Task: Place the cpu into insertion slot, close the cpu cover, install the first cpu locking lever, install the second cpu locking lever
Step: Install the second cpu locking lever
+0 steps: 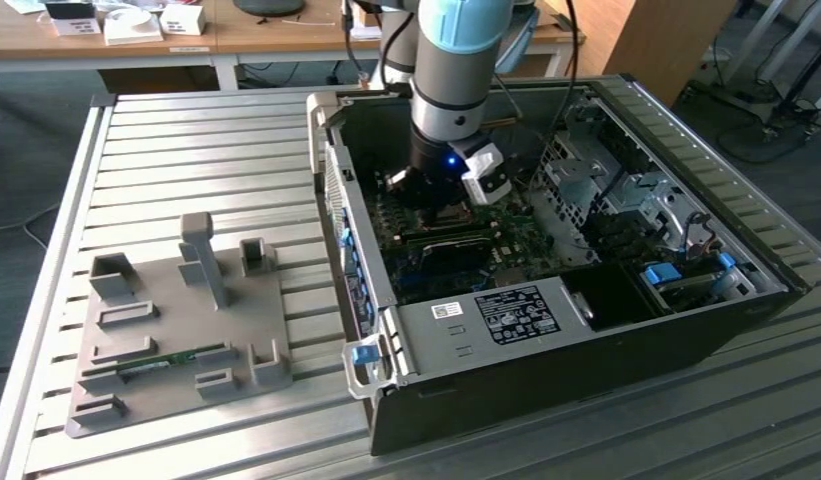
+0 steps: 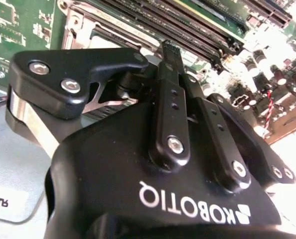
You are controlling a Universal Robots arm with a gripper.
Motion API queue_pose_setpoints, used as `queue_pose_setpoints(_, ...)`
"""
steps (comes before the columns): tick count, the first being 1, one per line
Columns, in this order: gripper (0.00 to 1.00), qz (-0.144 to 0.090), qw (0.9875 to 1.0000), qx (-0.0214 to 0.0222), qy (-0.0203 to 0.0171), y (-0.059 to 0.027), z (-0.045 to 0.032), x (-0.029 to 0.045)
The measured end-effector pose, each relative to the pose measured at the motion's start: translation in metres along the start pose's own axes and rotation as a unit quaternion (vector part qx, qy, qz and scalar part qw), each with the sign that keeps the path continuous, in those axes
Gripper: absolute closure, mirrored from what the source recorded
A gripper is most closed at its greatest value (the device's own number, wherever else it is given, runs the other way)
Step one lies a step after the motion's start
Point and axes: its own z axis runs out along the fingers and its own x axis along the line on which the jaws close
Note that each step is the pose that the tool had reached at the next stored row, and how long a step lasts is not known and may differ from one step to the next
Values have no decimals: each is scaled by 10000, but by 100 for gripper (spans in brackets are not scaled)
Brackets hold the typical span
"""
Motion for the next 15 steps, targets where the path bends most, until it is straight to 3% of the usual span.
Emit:
queue_pose_setpoints(8, 89, -16, 10000, -2, 2, -12, 65, 37)
queue_pose_setpoints(15, 89, -211, 9998, -15, 23, 2, 80, 45)
